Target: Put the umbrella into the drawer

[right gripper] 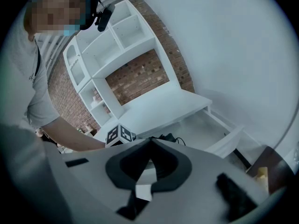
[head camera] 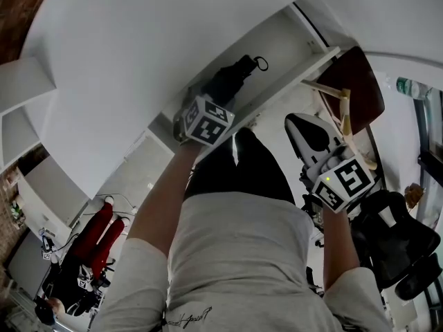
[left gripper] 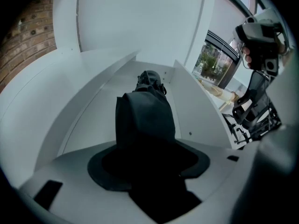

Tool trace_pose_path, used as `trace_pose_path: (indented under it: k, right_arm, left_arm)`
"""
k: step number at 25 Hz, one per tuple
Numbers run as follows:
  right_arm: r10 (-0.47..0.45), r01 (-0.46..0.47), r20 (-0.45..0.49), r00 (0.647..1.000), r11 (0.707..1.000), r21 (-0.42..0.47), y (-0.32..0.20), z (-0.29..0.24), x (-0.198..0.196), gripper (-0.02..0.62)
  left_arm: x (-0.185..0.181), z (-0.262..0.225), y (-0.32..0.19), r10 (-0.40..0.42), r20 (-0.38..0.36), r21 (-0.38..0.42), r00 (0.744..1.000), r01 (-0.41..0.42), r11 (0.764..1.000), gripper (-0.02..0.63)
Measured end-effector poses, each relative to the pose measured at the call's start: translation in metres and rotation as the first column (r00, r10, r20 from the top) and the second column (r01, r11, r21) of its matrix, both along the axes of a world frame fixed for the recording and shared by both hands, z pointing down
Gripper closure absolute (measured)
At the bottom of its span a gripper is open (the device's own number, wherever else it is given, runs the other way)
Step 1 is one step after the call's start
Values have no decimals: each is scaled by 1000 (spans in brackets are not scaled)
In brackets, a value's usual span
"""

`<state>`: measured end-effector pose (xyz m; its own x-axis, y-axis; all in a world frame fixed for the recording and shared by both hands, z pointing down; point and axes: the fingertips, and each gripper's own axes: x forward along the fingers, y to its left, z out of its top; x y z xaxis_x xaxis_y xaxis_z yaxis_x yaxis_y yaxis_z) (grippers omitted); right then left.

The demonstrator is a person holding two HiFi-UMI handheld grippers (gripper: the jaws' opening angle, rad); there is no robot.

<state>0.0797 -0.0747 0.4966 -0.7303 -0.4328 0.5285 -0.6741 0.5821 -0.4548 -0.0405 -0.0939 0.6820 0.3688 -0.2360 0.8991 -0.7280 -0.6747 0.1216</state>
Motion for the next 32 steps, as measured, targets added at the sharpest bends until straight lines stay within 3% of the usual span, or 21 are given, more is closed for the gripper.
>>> trace_pose_path:
  k: [17,32]
  right_arm:
    - [-12,12,-2,1000,1000,-14,6,8,2,566]
    - [-9,9,9,1000,1000,-25,0,11,3,568]
  left_arm:
    - [6,26,-1,27,81,-57,996,-23,998,330]
    - [8,41,-4,44,109,-95,993,-34,995,322]
